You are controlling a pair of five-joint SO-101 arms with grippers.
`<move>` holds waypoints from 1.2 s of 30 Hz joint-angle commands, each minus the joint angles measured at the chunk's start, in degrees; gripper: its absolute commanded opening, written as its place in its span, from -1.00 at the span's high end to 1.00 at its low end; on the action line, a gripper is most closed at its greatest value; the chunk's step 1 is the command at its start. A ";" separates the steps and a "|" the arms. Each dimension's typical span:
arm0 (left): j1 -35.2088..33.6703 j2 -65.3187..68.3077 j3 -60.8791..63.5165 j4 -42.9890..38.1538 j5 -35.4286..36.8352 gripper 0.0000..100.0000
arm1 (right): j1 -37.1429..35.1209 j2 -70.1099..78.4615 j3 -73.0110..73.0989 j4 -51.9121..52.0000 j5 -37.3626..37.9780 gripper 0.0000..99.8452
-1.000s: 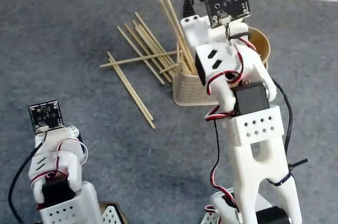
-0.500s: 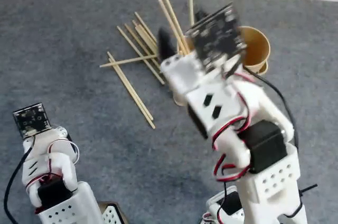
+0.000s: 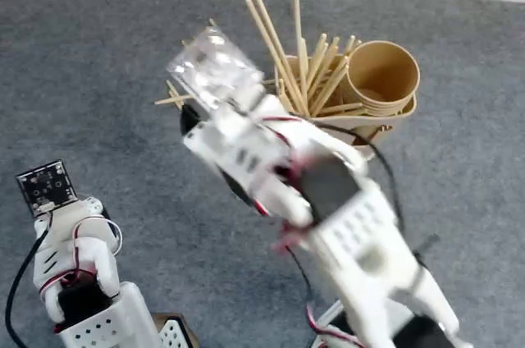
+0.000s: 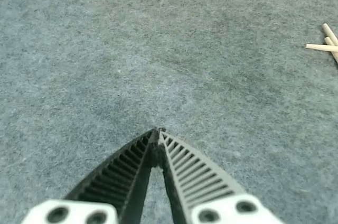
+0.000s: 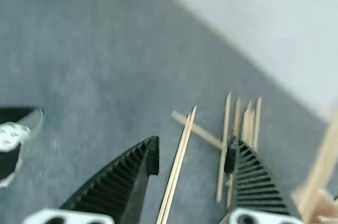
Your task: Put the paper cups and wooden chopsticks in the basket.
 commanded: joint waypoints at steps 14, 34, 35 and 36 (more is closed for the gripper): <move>0.13 -0.48 -1.27 -1.14 0.44 0.99 | 1.10 38.20 -0.31 -15.25 0.97 0.60; 1.89 -0.48 -1.19 -1.05 0.35 0.99 | 4.88 81.45 -52.35 6.11 0.70 0.61; 1.89 -0.48 -1.19 -1.05 0.35 0.99 | 4.88 83.47 -55.60 8.57 0.70 0.62; 1.89 -0.48 -1.19 -1.05 0.35 0.99 | 4.70 85.41 -58.77 11.12 0.79 0.65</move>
